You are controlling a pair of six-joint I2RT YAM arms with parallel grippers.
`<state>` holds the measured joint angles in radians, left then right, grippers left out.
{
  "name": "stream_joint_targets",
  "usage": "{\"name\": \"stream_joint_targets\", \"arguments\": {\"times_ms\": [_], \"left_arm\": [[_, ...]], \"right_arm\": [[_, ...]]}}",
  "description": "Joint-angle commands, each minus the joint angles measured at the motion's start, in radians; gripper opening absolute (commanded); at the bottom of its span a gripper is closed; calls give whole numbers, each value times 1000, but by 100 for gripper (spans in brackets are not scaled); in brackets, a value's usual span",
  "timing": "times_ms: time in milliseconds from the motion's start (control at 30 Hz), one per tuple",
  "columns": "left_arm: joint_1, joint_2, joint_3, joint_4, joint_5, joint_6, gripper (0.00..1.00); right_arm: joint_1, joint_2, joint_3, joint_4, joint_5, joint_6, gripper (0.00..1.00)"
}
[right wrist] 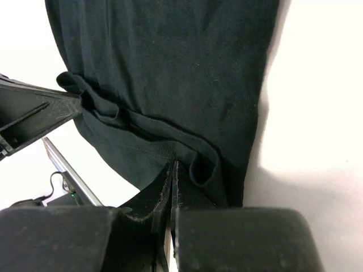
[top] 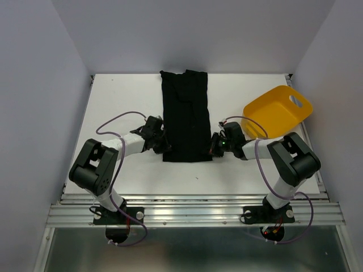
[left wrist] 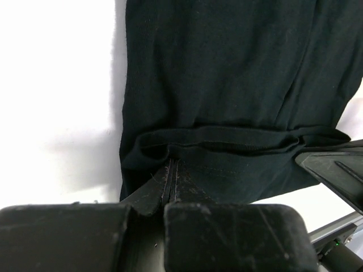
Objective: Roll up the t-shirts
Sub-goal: Roll the T-shirt to the center of the board.
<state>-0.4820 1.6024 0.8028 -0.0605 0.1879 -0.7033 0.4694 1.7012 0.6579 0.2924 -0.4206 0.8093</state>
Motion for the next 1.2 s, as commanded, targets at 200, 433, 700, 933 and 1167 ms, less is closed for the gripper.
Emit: {"name": "stream_joint_targets", "arguments": {"times_ms": [200,433,700,933,1167], "left_arm": [[8,7,-30,19,-36,36,0],[11,-243,18,-131,-171,53,0],[69,-381,-103,-193,-128,15,10],[69,-375,-253,-47,-15,-77,62],[69,-343,-294,11,-5,-117,61]], "right_arm": [[-5,-20,-3,-108,88,-107,1],[-5,-265,57,-289,183,-157,1],[-5,-367,-1,-403,195,-105,23],[-5,-390,-115,-303,134,-4,49],[-5,-330,-145,-194,100,19,48]]}}
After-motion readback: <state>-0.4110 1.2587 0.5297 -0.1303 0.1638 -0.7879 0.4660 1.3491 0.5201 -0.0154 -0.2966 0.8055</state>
